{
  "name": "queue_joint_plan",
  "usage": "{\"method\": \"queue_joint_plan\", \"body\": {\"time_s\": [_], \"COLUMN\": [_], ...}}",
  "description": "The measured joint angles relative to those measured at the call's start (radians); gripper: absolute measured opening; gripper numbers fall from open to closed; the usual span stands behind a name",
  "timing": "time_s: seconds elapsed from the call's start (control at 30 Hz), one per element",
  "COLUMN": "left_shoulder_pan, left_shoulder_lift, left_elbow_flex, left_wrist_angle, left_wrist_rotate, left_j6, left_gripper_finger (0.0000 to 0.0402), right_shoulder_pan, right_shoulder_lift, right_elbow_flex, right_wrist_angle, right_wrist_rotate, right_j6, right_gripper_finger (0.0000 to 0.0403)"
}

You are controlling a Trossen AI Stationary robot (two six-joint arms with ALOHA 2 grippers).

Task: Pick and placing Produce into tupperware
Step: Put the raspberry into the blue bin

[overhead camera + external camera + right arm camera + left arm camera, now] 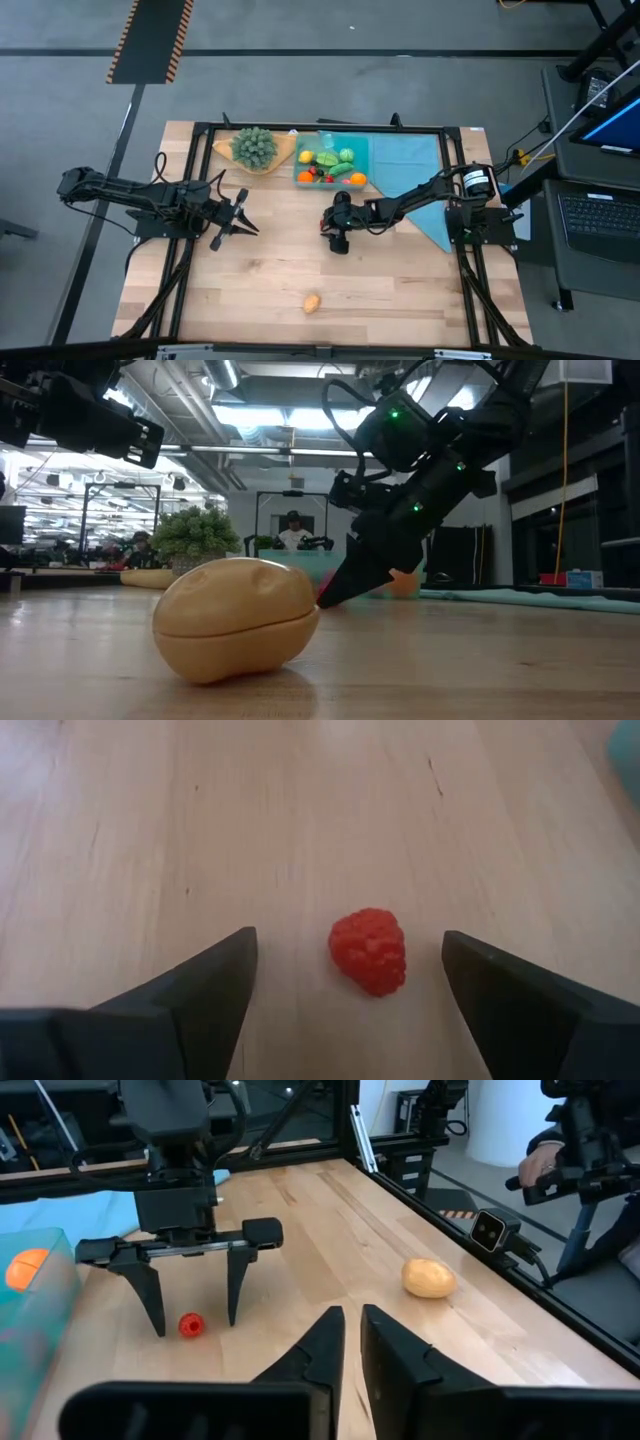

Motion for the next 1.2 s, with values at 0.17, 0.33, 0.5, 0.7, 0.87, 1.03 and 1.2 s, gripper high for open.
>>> {"method": "queue_joint_plan", "body": {"time_s": [0.17, 0.33, 0.5, 0.7, 0.87, 1.03, 1.2], "left_shoulder_pan": [0.000, 0.000, 0.000, 0.000, 0.000, 0.000, 0.000], "left_shoulder_lift": [0.000, 0.000, 0.000, 0.000, 0.000, 0.000, 0.000], "left_elbow_flex": [0.000, 0.000, 0.000, 0.000, 0.000, 0.000, 0.000], "left_wrist_angle": [0.000, 0.000, 0.000, 0.000, 0.000, 0.000, 0.000], "left_wrist_rotate": [0.000, 0.000, 0.000, 0.000, 0.000, 0.000, 0.000], "left_j6": [0.000, 0.000, 0.000, 0.000, 0.000, 0.000, 0.000], "left_gripper_finger": [0.0022, 0.0013, 0.0004, 0.0004, 0.0016, 0.0025, 0.0033], "right_shoulder_pan": [-0.001, -0.002, -0.005, -0.005, -0.005, -0.005, -0.006], "right_shoulder_lift": [0.000, 0.000, 0.000, 0.000, 0.000, 0.001, 0.001], "right_elbow_flex": [0.000, 0.000, -0.001, -0.001, -0.002, -0.002, -0.002], "right_wrist_angle": [-0.002, 0.001, 0.003, 0.006, 0.009, 0.012, 0.031], "right_wrist_rotate": [0.000, 0.000, -0.003, -0.002, 0.001, 0.001, 0.003], "right_j6": [0.000, 0.026, 0.036, 0.037, 0.052, 0.052, 0.053], "right_gripper_finger": [0.0320, 0.0309, 0.0269, 0.0225, 0.0211, 0.0210, 0.0210]}}
